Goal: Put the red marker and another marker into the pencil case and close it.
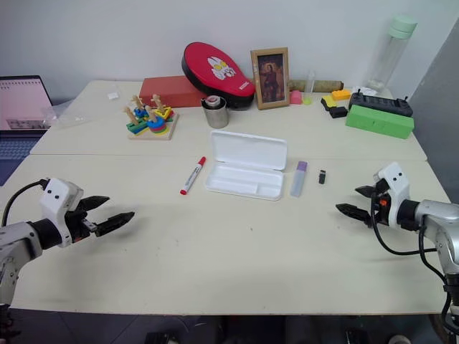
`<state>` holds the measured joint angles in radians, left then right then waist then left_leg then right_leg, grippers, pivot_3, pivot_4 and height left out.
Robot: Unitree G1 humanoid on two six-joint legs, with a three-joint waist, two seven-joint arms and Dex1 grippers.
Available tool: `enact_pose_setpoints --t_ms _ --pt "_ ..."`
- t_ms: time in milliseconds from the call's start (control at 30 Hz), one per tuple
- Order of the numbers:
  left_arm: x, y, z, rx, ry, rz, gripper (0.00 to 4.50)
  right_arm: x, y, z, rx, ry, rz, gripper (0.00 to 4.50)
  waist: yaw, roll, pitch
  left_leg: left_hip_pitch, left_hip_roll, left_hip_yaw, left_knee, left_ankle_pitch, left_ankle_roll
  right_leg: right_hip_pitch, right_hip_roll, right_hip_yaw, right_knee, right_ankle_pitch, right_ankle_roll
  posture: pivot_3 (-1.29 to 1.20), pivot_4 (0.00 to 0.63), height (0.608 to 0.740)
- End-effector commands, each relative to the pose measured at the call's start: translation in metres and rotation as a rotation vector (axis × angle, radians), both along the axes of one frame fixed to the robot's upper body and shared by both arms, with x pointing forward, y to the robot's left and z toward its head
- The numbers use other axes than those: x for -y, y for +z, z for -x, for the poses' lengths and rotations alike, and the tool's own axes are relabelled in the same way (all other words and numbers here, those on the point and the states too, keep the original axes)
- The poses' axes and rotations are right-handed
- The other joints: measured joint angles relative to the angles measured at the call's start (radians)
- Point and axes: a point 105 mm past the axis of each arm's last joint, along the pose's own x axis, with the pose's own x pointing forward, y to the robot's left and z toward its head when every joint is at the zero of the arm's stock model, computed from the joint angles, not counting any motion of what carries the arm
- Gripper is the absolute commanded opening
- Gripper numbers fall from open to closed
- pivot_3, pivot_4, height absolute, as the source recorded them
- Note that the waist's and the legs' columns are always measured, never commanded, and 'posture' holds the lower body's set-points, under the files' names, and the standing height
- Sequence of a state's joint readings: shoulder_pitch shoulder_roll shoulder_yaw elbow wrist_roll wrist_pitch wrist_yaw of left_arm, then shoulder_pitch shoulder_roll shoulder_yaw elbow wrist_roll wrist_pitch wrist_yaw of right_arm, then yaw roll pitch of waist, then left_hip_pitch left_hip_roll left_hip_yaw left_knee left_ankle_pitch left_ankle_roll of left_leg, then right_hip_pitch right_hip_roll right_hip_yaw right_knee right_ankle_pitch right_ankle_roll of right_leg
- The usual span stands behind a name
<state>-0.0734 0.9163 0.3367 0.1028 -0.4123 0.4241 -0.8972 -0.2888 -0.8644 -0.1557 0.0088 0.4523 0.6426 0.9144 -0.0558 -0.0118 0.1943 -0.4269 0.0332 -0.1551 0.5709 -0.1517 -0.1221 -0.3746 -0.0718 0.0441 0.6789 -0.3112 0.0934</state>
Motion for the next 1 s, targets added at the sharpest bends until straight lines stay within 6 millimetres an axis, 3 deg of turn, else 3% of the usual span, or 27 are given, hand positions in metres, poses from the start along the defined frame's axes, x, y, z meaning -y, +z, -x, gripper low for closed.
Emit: enact_pose_setpoints --t_ms 33,500,633,700,833,933,1000 --pt "-0.001 0.018 -0.003 0.051 -0.006 -0.035 4.5 0.002 0.009 -0.001 0.039 -0.007 -0.001 4.47 0.0 0.0 0.0 0.0 0.0 0.0 0.0 0.0 0.0 0.0 0.0 0.0 0.0 0.0 0.0 0.0 0.15 0.74" --pt "-0.002 0.013 -0.004 0.052 0.007 -0.056 4.5 -0.004 0.013 -0.003 0.065 0.032 -0.005 4.47 0.0 0.0 0.0 0.0 0.0 0.0 0.0 0.0 0.0 0.0 0.0 0.0 0.0 0.0 0.0 0.0 0.15 0.74" --pt "0.007 0.017 -0.006 0.063 -0.027 -0.043 4.5 -0.031 0.032 0.001 0.104 0.157 -0.072 4.47 0.0 0.0 0.0 0.0 0.0 0.0 0.0 0.0 0.0 0.0 0.0 0.0 0.0 0.0 0.0 0.0 0.15 0.74" --pt "0.015 0.018 -0.005 0.063 -0.052 -0.013 4.5 -0.055 0.037 -0.001 0.115 0.248 -0.08 4.47 -0.004 0.0 0.0 0.0 0.0 0.0 0.0 0.0 0.0 0.0 0.0 0.0 0.0 0.0 0.0 0.0 0.15 0.74" --pt "0.063 0.023 -0.005 0.095 -0.209 0.055 4.5 -0.108 0.037 -0.01 0.118 0.419 -0.041 4.47 -0.007 0.0 0.0 0.0 0.0 0.0 0.0 0.0 0.0 0.0 0.0 0.0 0.001 0.0 0.0 0.0 0.15 0.74" --pt "0.101 0.032 -0.003 0.134 -0.329 0.105 4.5 -0.136 0.027 -0.02 0.108 0.49 0.001 4.47 -0.001 -0.001 0.0 0.0 0.0 0.0 0.001 0.0 0.0 0.0 0.0 0.0 0.001 0.001 0.0 0.0 0.15 0.74" --pt "0.116 0.036 -0.003 0.152 -0.375 0.122 4.5 -0.148 0.02 -0.027 0.096 0.51 0.026 4.47 0.004 -0.001 0.0 0.0 0.0 -0.001 0.001 0.0 0.0 0.0 0.0 -0.001 0.0 0.002 -0.003 0.0 0.15 0.74"
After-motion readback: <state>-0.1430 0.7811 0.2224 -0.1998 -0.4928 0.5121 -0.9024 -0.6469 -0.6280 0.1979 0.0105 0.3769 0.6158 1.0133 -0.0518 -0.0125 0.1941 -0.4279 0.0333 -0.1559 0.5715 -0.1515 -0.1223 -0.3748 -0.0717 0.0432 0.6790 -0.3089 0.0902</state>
